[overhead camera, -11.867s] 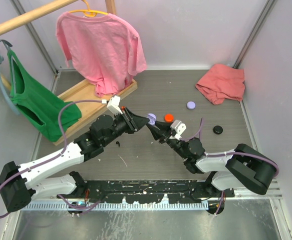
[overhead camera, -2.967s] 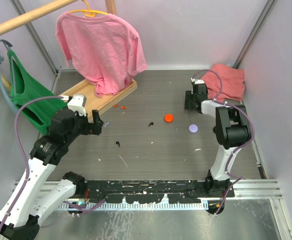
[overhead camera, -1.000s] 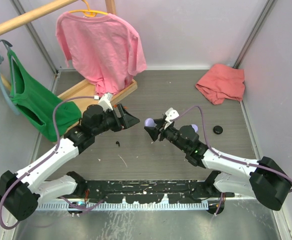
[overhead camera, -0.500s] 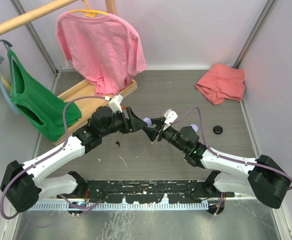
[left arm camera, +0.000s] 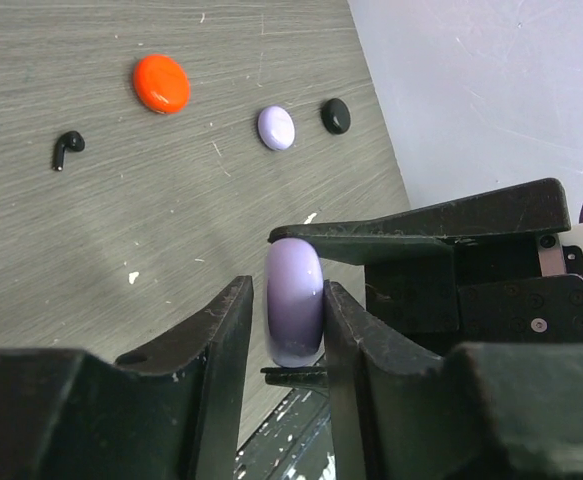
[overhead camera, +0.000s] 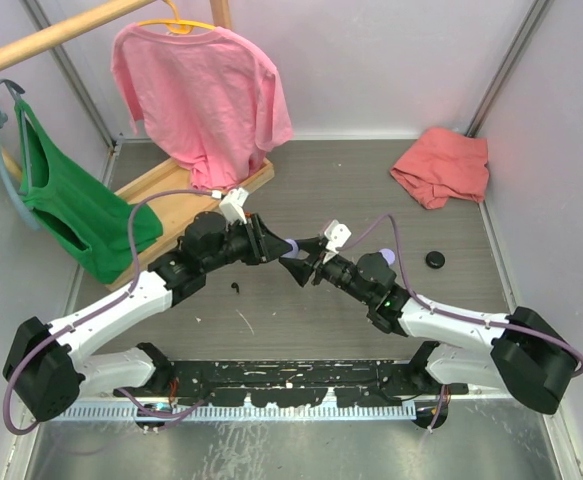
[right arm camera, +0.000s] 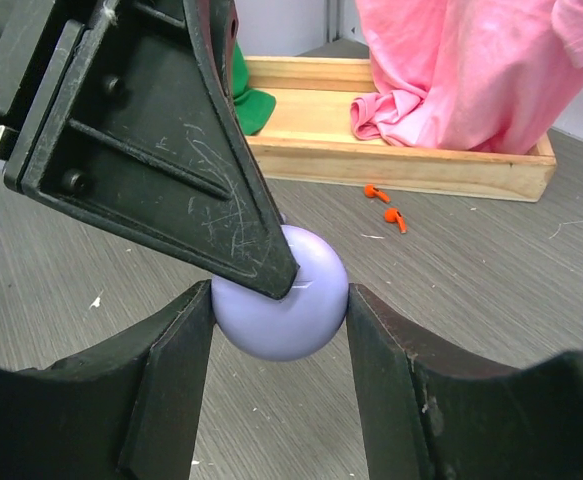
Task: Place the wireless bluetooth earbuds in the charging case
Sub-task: Pick up the charging case at the center of the board, then open the charging case.
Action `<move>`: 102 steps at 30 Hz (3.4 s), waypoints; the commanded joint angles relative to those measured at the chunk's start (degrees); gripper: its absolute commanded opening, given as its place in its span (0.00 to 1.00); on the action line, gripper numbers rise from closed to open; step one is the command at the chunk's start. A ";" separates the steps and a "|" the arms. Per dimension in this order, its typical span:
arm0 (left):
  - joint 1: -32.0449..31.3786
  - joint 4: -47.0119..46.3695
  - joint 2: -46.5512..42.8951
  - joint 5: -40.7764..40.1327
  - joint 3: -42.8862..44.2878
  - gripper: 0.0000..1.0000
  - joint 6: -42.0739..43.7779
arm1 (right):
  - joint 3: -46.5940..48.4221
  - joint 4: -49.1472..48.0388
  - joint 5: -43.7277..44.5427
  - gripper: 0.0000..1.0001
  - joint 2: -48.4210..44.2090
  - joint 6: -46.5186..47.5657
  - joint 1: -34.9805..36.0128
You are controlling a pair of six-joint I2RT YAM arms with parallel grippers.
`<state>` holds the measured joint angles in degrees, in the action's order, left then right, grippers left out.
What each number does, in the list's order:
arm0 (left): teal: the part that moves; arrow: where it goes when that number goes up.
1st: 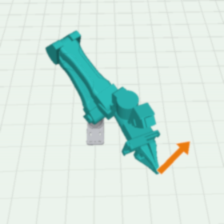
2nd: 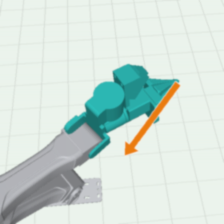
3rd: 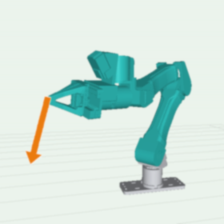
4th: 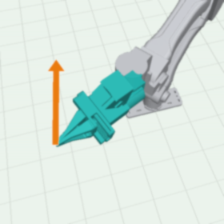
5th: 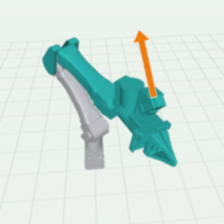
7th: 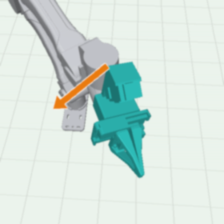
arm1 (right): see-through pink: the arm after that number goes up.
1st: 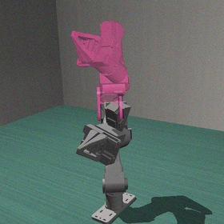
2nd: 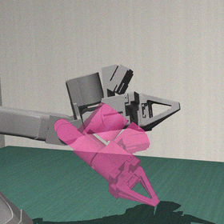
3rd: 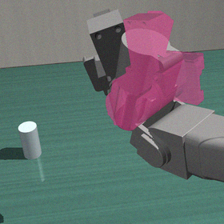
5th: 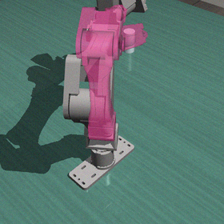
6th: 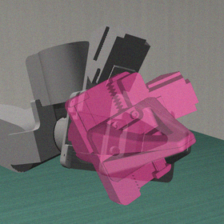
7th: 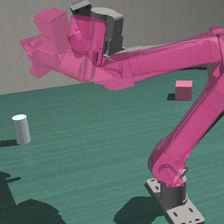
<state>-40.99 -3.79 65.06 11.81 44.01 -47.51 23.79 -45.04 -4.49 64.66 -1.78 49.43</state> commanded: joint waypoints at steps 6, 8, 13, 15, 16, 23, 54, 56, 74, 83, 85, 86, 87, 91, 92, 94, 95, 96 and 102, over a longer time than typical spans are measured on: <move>-0.28 0.45 -2.48 0.68 3.47 0.21 8.50 | -0.14 -3.54 -3.48 0.57 -0.84 2.16 0.16; -0.31 2.65 -3.38 0.45 4.38 0.19 11.13 | -0.23 -2.46 -4.76 0.62 -1.83 2.53 -0.13; -0.28 7.30 -4.81 1.47 6.45 0.18 16.04 | 0.81 2.36 -11.75 0.72 -4.93 2.56 -3.03; -0.29 9.19 -5.28 2.14 7.52 0.18 17.95 | 1.25 4.25 -15.70 0.74 -6.24 1.60 -5.10; -0.30 10.07 -5.46 2.63 7.85 0.17 19.01 | 1.45 4.98 -18.08 0.74 -6.81 0.91 -6.39; -0.31 17.37 -6.42 8.84 11.93 0.17 27.82 | 2.98 6.86 -34.28 0.75 -8.51 -4.62 -14.22; -0.31 14.68 -3.78 30.78 15.70 0.23 45.71 | 10.45 3.11 -53.47 0.47 -1.65 -13.87 -14.90; -0.32 14.61 -4.12 30.50 15.45 0.23 45.91 | 10.28 2.03 -53.70 0.43 -1.55 -14.48 -14.91; -0.25 12.67 -6.87 29.61 12.81 0.35 45.51 | 9.85 -0.33 -55.29 0.01 -0.81 -16.23 -14.89; -0.30 10.12 -10.13 25.19 8.63 0.58 42.85 | 9.19 -1.77 -54.12 0.01 -1.80 -16.95 -14.94; -0.32 9.34 -10.35 24.35 7.89 0.60 42.17 | 9.08 -2.25 -53.96 0.01 -1.68 -17.25 -14.93; -0.33 8.95 -10.31 23.90 7.63 0.61 41.76 | 9.12 -2.47 -53.97 0.01 -1.66 -17.47 -14.89; -0.32 8.60 -10.26 23.25 7.46 0.62 41.40 | 9.15 -2.65 -54.02 0.01 -1.58 -17.61 -14.89; -0.33 8.25 -9.50 20.33 7.66 0.63 39.83 | 9.05 -2.86 -54.22 0.01 -1.51 -17.61 -14.89; -0.25 8.01 -9.39 19.93 7.67 0.63 39.31 | 8.95 -2.84 -54.17 0.01 -1.55 -17.47 -14.89; -0.31 7.05 -9.20 19.40 7.75 0.63 37.79 | 8.73 -2.83 -54.21 0.01 -1.47 -17.30 -14.89; -0.29 6.56 -9.11 19.06 7.76 0.62 37.15 | 8.60 -2.86 -54.11 0.01 -1.45 -17.10 -14.89; -0.29 6.40 -9.08 18.78 7.90 0.63 36.55 | 8.52 -2.86 -54.12 0.01 -1.47 -16.93 -14.89; -0.25 8.42 -9.20 14.41 9.24 0.63 34.76 | 8.06 -2.86 -54.15 0.01 -1.79 -16.29 -14.90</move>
<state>-41.30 7.57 56.12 31.16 51.18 -10.90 31.70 -44.77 -57.82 63.79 -18.63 34.35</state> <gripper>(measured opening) 0.628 0.332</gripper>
